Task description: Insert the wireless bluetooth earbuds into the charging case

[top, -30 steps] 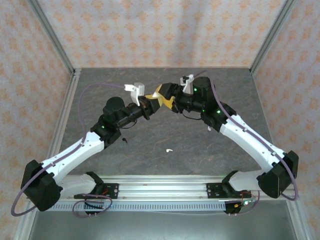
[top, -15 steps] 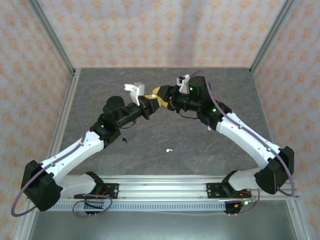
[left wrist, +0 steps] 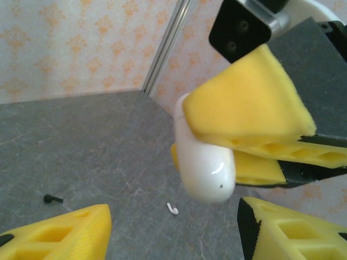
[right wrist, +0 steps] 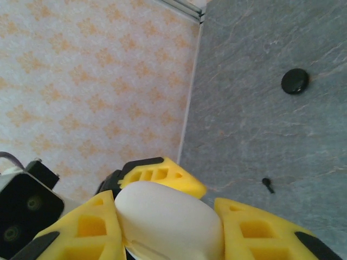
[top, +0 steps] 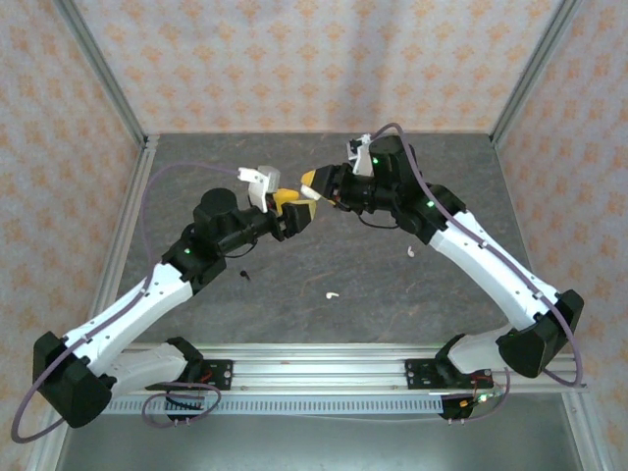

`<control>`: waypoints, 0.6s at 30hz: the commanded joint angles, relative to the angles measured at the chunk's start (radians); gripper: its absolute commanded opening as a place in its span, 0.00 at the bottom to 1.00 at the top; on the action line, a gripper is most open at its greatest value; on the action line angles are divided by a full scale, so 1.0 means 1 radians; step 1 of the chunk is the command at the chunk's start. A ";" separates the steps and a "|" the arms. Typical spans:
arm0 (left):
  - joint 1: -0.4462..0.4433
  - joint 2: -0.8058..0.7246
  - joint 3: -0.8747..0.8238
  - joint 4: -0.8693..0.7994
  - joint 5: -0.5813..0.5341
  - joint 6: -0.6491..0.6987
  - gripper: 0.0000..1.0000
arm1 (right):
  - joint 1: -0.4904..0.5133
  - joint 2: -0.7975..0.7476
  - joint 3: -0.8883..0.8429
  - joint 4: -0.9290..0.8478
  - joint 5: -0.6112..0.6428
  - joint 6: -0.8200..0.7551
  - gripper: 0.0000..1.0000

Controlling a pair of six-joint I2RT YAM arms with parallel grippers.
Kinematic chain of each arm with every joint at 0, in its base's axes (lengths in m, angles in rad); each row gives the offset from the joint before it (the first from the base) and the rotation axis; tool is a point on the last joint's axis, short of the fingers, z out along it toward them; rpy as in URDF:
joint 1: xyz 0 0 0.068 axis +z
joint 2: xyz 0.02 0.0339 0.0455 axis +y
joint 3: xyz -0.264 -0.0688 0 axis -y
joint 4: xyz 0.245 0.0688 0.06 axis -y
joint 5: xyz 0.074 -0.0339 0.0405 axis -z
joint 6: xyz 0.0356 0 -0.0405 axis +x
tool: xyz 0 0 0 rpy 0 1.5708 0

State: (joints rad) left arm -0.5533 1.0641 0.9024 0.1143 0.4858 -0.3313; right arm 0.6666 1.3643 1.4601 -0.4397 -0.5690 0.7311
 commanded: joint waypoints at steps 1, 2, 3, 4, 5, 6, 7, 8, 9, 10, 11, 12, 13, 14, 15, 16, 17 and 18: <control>0.041 -0.033 0.007 -0.065 0.124 -0.002 0.63 | 0.000 0.002 0.054 -0.107 0.034 -0.132 0.24; 0.048 -0.035 0.012 -0.069 0.148 -0.009 0.63 | 0.001 0.003 0.060 -0.122 0.036 -0.148 0.24; 0.050 -0.033 0.016 -0.069 0.169 -0.015 0.63 | 0.001 0.003 0.069 -0.138 0.040 -0.160 0.24; 0.052 -0.031 0.018 -0.062 0.188 -0.018 0.63 | 0.001 0.005 0.073 -0.148 0.038 -0.168 0.24; 0.051 -0.026 0.021 -0.051 0.203 -0.021 0.62 | 0.002 0.005 0.076 -0.150 0.032 -0.171 0.24; 0.051 -0.021 0.023 -0.034 0.215 -0.026 0.62 | 0.002 0.006 0.076 -0.148 0.024 -0.171 0.24; 0.051 -0.015 0.023 -0.015 0.224 -0.031 0.62 | 0.004 0.008 0.076 -0.141 0.014 -0.169 0.24; 0.051 -0.009 0.023 0.005 0.231 -0.039 0.62 | 0.004 0.008 0.076 -0.136 0.004 -0.165 0.24; 0.050 -0.002 0.026 0.026 0.239 -0.047 0.62 | 0.005 0.009 0.074 -0.129 -0.007 -0.160 0.24; 0.052 0.010 0.030 0.041 0.250 -0.052 0.61 | 0.007 0.010 0.072 -0.124 -0.018 -0.155 0.24; 0.051 0.018 0.040 0.044 0.253 -0.056 0.61 | 0.007 0.009 0.071 -0.119 -0.027 -0.151 0.24; 0.050 0.030 0.053 0.042 0.258 -0.054 0.59 | 0.008 0.008 0.068 -0.115 -0.037 -0.147 0.24; 0.050 0.040 0.061 0.042 0.262 -0.052 0.58 | 0.008 0.007 0.065 -0.111 -0.042 -0.141 0.24; 0.050 0.047 0.068 0.045 0.266 -0.052 0.56 | 0.009 0.006 0.062 -0.108 -0.047 -0.137 0.24; 0.049 0.056 0.071 0.047 0.269 -0.052 0.55 | 0.008 0.004 0.059 -0.102 -0.052 -0.131 0.24; 0.050 0.064 0.075 0.048 0.271 -0.051 0.54 | 0.008 0.004 0.057 -0.095 -0.053 -0.125 0.24; 0.050 0.069 0.078 0.049 0.272 -0.051 0.52 | 0.008 0.004 0.054 -0.089 -0.057 -0.120 0.24; 0.049 0.073 0.079 0.051 0.272 -0.051 0.51 | 0.009 0.003 0.051 -0.082 -0.061 -0.115 0.24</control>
State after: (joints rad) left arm -0.5034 1.1305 0.9417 0.1104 0.7223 -0.3756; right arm 0.6674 1.3727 1.5021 -0.5594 -0.6014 0.6044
